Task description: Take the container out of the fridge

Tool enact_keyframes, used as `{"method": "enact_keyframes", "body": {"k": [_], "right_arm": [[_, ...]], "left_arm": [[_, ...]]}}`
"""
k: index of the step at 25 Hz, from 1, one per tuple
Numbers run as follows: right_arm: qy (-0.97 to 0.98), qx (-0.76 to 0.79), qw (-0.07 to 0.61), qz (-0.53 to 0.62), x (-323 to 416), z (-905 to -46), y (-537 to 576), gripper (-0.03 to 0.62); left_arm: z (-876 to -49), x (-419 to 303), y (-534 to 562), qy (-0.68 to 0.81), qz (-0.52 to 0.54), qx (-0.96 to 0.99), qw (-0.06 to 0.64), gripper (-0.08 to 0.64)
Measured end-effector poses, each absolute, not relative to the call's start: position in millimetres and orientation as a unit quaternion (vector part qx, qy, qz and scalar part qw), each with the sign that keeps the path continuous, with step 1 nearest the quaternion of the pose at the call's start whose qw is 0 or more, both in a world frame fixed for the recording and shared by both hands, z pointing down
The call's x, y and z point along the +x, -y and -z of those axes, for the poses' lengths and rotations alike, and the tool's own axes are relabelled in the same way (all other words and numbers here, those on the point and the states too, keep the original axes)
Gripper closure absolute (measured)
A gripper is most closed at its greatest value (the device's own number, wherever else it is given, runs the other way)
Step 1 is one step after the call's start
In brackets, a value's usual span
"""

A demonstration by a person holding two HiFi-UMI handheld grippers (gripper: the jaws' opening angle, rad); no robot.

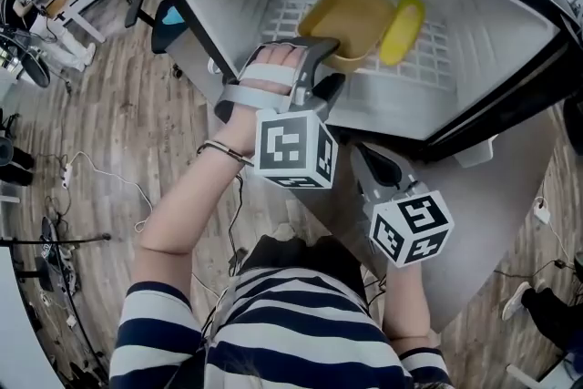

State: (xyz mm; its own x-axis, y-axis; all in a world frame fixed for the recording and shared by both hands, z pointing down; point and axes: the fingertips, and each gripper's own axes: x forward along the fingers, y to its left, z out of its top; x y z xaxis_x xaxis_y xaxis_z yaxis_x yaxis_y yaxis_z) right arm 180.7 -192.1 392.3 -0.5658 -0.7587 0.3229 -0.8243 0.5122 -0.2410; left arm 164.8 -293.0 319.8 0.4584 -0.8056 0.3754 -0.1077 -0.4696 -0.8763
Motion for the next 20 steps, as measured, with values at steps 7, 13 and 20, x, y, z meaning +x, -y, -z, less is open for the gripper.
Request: {"method": "enact_keyframes", "body": {"k": [7, 13, 20], "right_arm": [[0.869, 0.447, 0.088, -0.192, 182.4, -398.9, 196.9, 0.594], [0.871, 0.442, 0.086, -0.198, 184.4, -401.4, 195.7, 0.594], [0.869, 0.443, 0.082, -0.204, 188.5, -405.9, 199.5, 0.594]], "left_arm": [[-324.2, 168.6, 301.5, -0.295, 0.436, -0.742, 0.415, 0.56], [-328.8, 170.1, 303.5, -0.288, 0.451, -0.728, 0.429, 0.56], [-331.3, 171.2, 305.5, -0.267, 0.45, -0.726, 0.447, 0.56]]}}
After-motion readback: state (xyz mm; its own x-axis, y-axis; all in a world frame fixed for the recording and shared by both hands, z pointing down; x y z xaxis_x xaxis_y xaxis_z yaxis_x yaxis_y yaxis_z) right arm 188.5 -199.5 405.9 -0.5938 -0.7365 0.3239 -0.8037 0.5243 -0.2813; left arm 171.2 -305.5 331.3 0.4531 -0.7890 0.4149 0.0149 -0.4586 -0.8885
